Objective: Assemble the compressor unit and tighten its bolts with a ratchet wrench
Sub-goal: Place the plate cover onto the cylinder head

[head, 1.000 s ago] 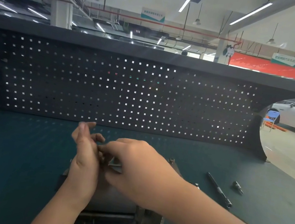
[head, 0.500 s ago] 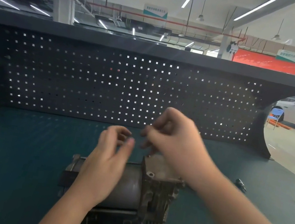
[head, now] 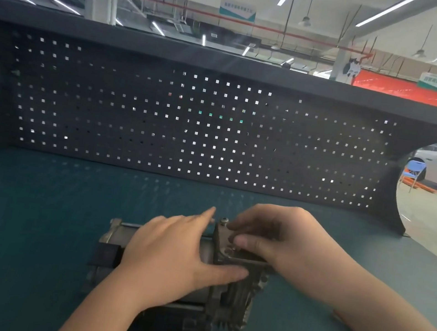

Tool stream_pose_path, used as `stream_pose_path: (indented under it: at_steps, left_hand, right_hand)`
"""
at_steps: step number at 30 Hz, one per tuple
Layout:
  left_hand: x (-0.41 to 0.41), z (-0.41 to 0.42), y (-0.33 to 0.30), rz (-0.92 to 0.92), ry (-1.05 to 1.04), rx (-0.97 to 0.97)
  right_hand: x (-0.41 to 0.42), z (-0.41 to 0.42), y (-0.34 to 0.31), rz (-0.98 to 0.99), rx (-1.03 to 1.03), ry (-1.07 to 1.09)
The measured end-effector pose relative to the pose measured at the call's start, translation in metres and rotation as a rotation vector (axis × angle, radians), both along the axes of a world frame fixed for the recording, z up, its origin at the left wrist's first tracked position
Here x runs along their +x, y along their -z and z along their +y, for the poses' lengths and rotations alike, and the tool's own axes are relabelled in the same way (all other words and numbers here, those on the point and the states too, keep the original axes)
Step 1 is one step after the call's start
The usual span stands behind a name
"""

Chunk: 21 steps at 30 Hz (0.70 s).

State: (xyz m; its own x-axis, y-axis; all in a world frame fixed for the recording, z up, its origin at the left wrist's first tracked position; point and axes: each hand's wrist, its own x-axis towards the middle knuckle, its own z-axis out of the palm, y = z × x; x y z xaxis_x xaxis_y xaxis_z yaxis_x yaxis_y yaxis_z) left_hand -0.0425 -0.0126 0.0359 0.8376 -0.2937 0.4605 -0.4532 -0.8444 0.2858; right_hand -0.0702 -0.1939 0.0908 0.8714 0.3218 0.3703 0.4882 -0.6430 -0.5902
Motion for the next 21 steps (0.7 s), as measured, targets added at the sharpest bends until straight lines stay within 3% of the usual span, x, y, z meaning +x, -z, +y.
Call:
stream_pose_path:
  at_steps: [3,8,18,21]
  left_hand:
    - [-0.001,-0.001,-0.002,-0.093,0.024,-0.022]
    - [0.002,-0.001,-0.003,-0.072,0.048,-0.027]
    - [0.004,0.001,-0.004,0.045,0.043,-0.002]
    - [0.004,0.002,-0.003,0.084,0.010,-0.022]
  right_hand:
    - [0.001,-0.002,0.007,-0.004,0.101,0.022]
    - [0.004,-0.003,0.015,-0.032,0.261,0.004]
    - [0.018,-0.008,0.000,0.077,0.121,-0.077]
    - [0.023,-0.006,-0.001,0.023,0.063,-0.089]
